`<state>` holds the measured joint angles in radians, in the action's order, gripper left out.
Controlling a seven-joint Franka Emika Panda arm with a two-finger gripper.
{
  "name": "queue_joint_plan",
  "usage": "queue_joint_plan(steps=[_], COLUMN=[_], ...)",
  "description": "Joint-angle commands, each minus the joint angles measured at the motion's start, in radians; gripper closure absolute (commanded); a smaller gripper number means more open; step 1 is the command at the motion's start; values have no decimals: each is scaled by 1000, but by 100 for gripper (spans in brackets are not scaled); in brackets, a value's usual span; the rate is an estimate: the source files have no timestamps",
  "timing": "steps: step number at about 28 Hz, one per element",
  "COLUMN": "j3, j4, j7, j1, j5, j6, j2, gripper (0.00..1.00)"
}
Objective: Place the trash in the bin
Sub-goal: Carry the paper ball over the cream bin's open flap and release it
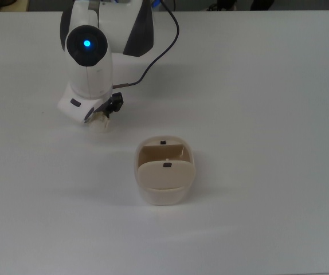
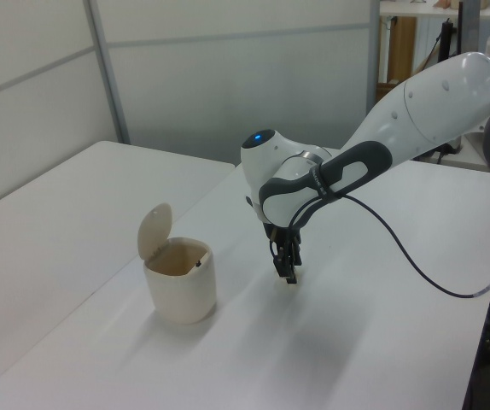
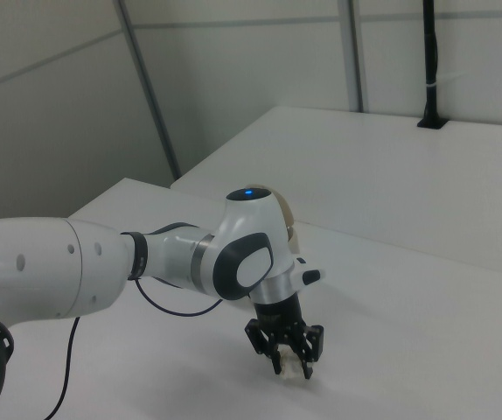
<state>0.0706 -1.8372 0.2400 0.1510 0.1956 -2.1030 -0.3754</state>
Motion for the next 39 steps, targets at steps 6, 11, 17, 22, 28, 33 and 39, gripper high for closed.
queue_joint_plan(steps=[6, 11, 17, 22, 28, 33, 39], j3=[8, 12, 29, 35, 46, 46, 44], j4=[67, 136, 217, 213, 213, 213, 217], j7=[-10, -22, -50, -60, -105, -143, -194], j1=[-8, -47, -99, -140, -171, -177, -174], j5=[18, 2, -56, -96, -137, -134, -137], j6=[-2, -2, -38, -196, -313, -313, -226], j2=[61, 70, 72, 56, 26, 30, 67], gripper=[62, 61, 61, 60, 3, 0, 0])
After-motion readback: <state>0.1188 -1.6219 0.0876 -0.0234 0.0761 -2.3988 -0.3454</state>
